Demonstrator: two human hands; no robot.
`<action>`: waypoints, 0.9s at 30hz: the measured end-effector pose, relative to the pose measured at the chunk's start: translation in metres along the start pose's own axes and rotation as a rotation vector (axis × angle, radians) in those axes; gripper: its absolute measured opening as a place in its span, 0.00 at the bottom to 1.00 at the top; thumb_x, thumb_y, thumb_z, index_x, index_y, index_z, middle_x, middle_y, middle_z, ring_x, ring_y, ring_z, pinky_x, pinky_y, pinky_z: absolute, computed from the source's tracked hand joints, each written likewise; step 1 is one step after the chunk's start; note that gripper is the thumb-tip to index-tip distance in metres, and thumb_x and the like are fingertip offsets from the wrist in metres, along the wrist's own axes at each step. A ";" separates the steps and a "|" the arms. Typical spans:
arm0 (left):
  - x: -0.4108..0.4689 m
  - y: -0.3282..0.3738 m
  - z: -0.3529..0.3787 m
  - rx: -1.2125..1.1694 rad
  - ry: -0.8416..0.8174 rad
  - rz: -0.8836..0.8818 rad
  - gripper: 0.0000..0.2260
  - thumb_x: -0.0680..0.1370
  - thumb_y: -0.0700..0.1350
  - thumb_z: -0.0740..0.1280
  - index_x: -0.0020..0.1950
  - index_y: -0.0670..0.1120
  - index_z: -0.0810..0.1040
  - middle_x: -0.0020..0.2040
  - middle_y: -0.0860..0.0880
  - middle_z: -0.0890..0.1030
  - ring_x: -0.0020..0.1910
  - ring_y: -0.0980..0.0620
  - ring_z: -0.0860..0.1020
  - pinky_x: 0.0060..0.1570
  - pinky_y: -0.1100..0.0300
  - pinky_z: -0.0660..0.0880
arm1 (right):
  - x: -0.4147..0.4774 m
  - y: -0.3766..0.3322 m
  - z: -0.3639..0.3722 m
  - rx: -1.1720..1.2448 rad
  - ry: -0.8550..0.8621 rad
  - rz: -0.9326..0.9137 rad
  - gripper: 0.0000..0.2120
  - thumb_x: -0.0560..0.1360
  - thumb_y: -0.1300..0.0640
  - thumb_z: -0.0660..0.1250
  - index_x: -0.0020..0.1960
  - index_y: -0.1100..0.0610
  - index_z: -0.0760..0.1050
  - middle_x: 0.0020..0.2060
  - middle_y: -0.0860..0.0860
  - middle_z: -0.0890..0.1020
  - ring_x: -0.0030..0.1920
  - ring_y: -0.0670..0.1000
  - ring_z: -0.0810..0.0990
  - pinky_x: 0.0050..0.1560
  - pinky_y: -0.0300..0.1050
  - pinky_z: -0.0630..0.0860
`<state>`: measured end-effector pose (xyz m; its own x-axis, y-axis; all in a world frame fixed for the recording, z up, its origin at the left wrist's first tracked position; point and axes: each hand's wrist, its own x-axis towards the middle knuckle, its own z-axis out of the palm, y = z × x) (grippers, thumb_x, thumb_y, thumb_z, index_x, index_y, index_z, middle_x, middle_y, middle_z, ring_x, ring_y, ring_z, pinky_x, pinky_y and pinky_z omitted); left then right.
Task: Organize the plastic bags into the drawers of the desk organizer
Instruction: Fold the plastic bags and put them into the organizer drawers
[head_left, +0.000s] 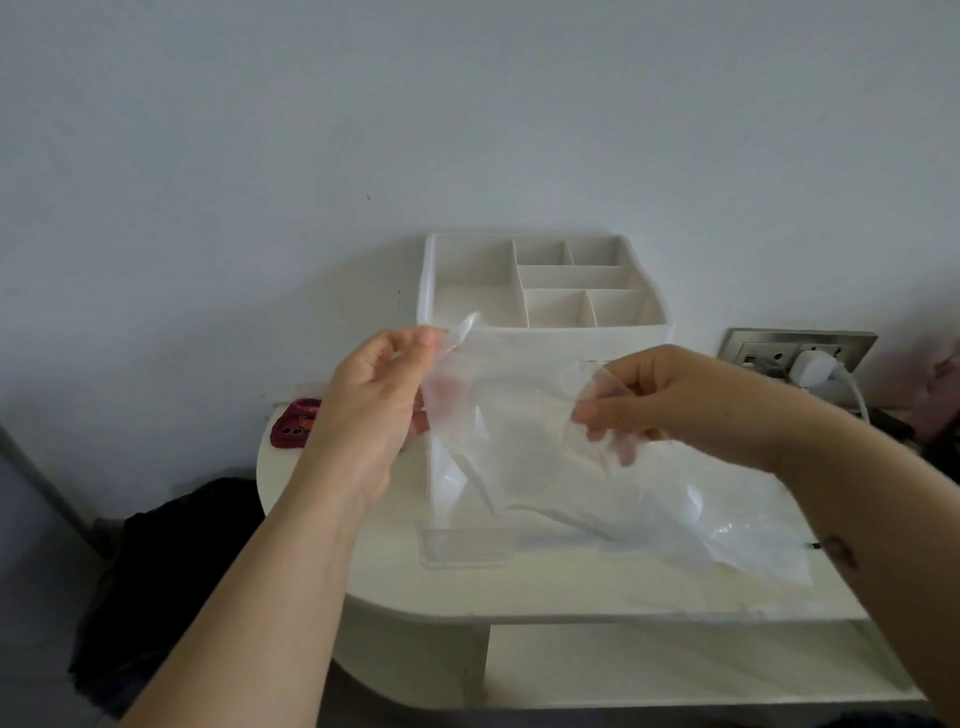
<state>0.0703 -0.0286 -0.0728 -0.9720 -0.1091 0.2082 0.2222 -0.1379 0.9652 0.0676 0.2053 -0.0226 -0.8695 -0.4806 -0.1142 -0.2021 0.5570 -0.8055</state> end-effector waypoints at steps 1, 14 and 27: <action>0.000 -0.001 -0.003 -0.014 -0.066 -0.043 0.10 0.67 0.57 0.72 0.48 0.60 0.80 0.50 0.48 0.84 0.46 0.48 0.84 0.40 0.53 0.79 | 0.001 -0.001 -0.006 -0.016 -0.007 0.014 0.06 0.72 0.50 0.69 0.39 0.49 0.82 0.35 0.45 0.84 0.32 0.44 0.79 0.45 0.41 0.74; 0.005 -0.005 -0.008 -0.030 -0.226 -0.107 0.12 0.68 0.59 0.68 0.39 0.53 0.84 0.44 0.51 0.83 0.47 0.49 0.83 0.41 0.54 0.79 | 0.011 -0.005 -0.026 -0.274 -0.081 0.035 0.05 0.71 0.49 0.70 0.39 0.49 0.82 0.29 0.43 0.80 0.30 0.37 0.73 0.32 0.26 0.68; -0.006 -0.010 -0.002 0.464 -0.203 -0.141 0.11 0.74 0.40 0.71 0.47 0.57 0.82 0.37 0.59 0.83 0.41 0.58 0.83 0.49 0.57 0.78 | 0.018 -0.001 -0.017 -0.699 0.252 0.166 0.06 0.71 0.51 0.68 0.36 0.50 0.78 0.36 0.43 0.81 0.40 0.46 0.78 0.40 0.40 0.72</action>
<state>0.0740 -0.0282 -0.0844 -0.9955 0.0781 0.0529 0.0752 0.3184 0.9450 0.0442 0.2080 -0.0139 -0.9731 -0.2304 0.0015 -0.2249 0.9483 -0.2241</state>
